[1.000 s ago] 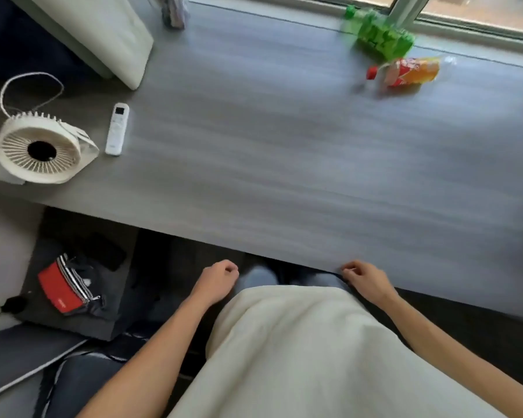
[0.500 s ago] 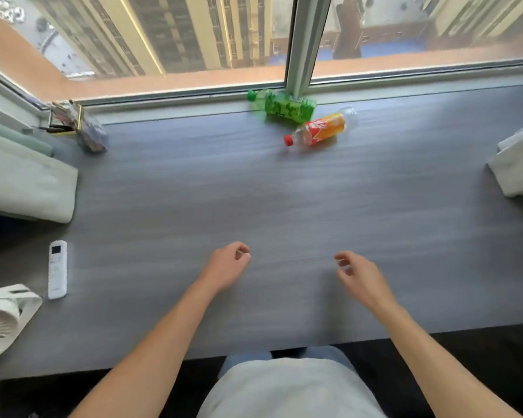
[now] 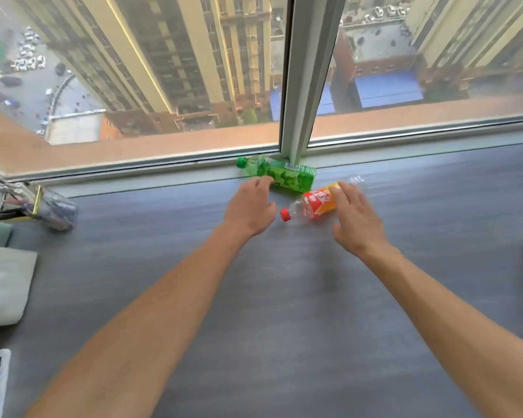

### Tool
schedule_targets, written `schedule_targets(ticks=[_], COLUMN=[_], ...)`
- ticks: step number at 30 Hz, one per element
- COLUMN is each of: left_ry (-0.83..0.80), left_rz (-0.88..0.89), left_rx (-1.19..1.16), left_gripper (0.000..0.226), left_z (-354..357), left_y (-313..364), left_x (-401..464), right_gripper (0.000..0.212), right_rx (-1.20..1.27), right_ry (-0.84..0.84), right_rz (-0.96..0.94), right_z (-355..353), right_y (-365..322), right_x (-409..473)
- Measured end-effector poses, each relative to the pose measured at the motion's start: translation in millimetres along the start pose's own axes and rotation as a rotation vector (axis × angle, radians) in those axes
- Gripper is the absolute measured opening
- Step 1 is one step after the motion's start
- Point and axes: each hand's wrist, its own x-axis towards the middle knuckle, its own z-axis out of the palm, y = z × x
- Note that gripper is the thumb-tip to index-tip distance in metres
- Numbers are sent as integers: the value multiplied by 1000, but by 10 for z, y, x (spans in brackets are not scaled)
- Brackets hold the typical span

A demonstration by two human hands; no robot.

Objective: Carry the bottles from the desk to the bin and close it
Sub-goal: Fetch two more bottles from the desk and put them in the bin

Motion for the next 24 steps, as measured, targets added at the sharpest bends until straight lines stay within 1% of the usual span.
schedule_targets(ticks=[4, 6, 8, 11, 13, 15, 17, 21, 24], left_ry=[6, -17, -46, -59, -80, -89, -89, -101, -109], left_rz=[181, 216, 207, 124, 68, 35, 2, -84, -168], left_rx=[238, 358, 442, 507, 541, 544, 486, 301, 187], left_gripper=[64, 66, 68, 71, 72, 71, 67, 58, 63], left_z=[31, 75, 153, 271, 331, 378, 388, 380, 365], left_y=[93, 85, 80, 61, 32, -29, -95, -195, -235], left_x=[492, 675, 810, 888, 860, 789, 689, 360, -52], right_gripper=[88, 89, 86, 79, 70, 58, 50, 46, 51], right_rx=[-198, -251, -293, -293, -299, -290, -254, -122, 33], right_ry=[-69, -79, -43, 40, 66, 56, 16, -41, -105], right_rz=[-82, -110, -140, -185, -208, -212, -195, -78, -14], right_z=[141, 228, 298, 355, 376, 375, 356, 303, 311], right_y=[87, 111, 138, 146, 160, 184, 192, 189, 174], right_x=[363, 470, 546, 614, 619, 595, 524, 196, -195])
